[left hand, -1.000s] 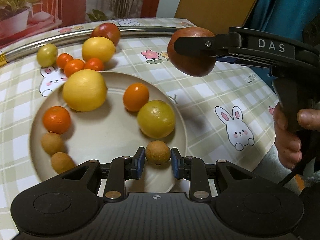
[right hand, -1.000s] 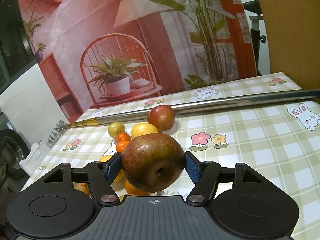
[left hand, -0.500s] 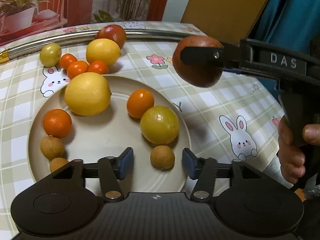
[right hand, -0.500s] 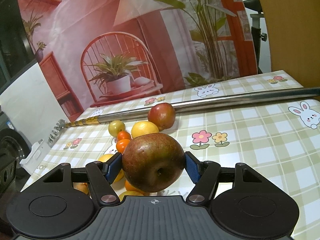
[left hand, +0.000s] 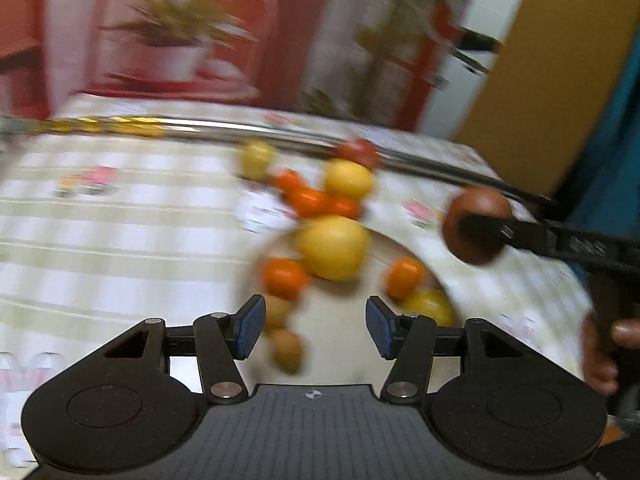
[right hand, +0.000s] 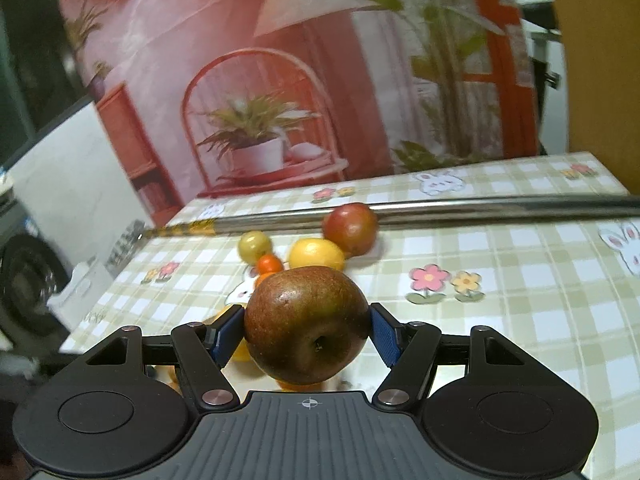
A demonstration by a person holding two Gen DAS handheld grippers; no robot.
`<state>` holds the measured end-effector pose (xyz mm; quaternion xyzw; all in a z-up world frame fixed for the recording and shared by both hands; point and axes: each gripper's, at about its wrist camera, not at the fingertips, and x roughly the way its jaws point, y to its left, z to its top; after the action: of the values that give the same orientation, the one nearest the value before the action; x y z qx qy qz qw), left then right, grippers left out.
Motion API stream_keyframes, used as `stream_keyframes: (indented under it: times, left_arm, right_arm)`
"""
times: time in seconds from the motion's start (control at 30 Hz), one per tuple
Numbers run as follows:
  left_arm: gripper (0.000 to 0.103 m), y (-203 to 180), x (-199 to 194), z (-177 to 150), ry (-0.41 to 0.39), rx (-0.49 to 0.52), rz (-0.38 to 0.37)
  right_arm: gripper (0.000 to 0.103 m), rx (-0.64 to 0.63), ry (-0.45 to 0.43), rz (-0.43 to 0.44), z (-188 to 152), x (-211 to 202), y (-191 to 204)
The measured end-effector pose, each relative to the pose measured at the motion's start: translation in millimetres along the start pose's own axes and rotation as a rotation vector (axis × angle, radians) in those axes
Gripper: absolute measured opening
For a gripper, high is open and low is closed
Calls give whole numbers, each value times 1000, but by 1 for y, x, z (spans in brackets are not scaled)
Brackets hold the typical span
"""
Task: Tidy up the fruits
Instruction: 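Open the left gripper to release the kiwi onto the plate, then lower the red apple onto the plate with the right gripper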
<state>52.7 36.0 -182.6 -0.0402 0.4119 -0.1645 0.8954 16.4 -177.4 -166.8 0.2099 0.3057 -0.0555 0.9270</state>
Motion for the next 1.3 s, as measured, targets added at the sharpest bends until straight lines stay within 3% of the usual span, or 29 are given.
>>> stream_keyframes:
  times: [0.1,0.23,0.53,0.77,0.97,1.2,1.3]
  left_arm:
    - [58,15,-11,3,-34,-25,79]
    - [58,31,-19,4,-55,-88,111]
    - [58,35,-27,-5,-76,-92,130]
    - [58,40,-30,-12,-84,-108,121]
    - [58,39,-28,-13,-78,-105,120]
    - [58,37,-25,-13,-66,-94,116]
    - [58,36,-24,-14,-62,-92,114]
  right_arm:
    - [63,-51,63,35,7,10,16]
    - [63,-183,178,67,10,26,52]
    - [63,-463,478,131,-3,69,127]
    - [63,-497,675,95,-4,84,131]
    - [63,-523,756,75,-13,89,130]
    - [63,-536,756,79,-12,89,134]
    - [68,-525,725,97,-5,85,132]
